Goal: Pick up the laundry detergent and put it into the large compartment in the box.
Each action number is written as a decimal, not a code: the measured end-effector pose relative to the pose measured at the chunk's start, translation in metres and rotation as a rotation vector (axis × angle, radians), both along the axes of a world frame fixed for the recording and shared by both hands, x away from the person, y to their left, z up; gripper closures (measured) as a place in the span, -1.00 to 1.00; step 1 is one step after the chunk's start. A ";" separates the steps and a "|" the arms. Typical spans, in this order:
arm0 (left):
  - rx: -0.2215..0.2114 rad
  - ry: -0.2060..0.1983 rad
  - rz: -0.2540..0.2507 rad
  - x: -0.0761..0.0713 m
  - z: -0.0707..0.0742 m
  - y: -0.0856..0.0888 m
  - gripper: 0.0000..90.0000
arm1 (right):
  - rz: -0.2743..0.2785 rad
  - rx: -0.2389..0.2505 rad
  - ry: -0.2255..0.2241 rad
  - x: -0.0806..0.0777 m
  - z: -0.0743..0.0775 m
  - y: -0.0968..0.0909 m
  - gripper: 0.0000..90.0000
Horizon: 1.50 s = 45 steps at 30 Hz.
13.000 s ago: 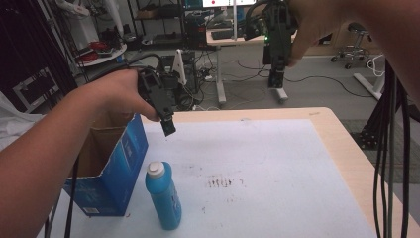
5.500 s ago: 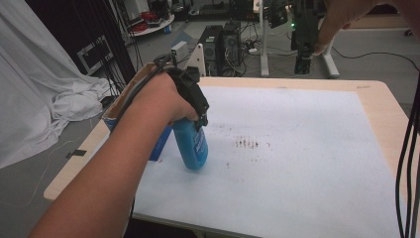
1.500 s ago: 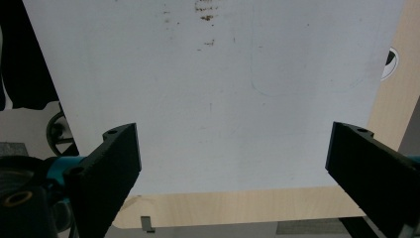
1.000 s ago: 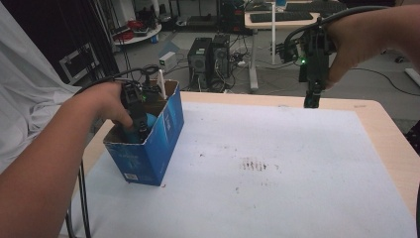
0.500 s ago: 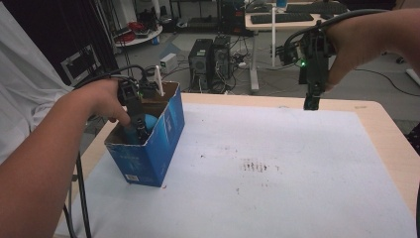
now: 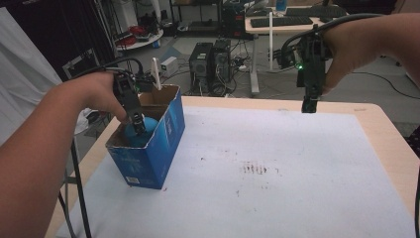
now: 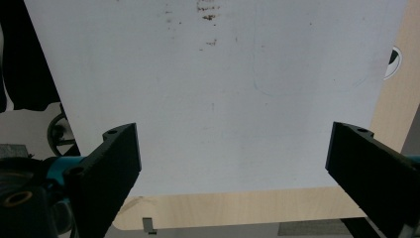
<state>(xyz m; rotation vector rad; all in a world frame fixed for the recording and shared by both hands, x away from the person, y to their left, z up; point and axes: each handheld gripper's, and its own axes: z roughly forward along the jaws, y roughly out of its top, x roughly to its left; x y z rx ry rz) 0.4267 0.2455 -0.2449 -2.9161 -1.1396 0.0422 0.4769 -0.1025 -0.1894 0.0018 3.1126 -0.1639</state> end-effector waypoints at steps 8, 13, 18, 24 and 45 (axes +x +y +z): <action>-0.023 -0.017 -0.004 -0.006 0.017 -0.002 -0.68 | 0.002 0.002 -0.003 -0.002 0.002 0.000 -0.87; -0.023 -0.019 -0.015 -0.007 0.025 -0.005 -0.68 | 0.002 0.004 -0.003 -0.003 0.003 0.000 -0.87; -0.032 -0.004 -0.034 -0.010 0.032 -0.011 -0.76 | -0.003 0.004 -0.003 -0.004 0.003 -0.002 -0.87; -0.033 -0.003 -0.101 -0.014 0.043 -0.032 -0.86 | -0.005 0.000 -0.003 -0.003 0.004 -0.004 -0.87; -0.043 0.008 -0.353 -0.017 0.035 -0.092 -0.96 | -0.019 0.023 0.005 -0.005 0.002 -0.014 -0.87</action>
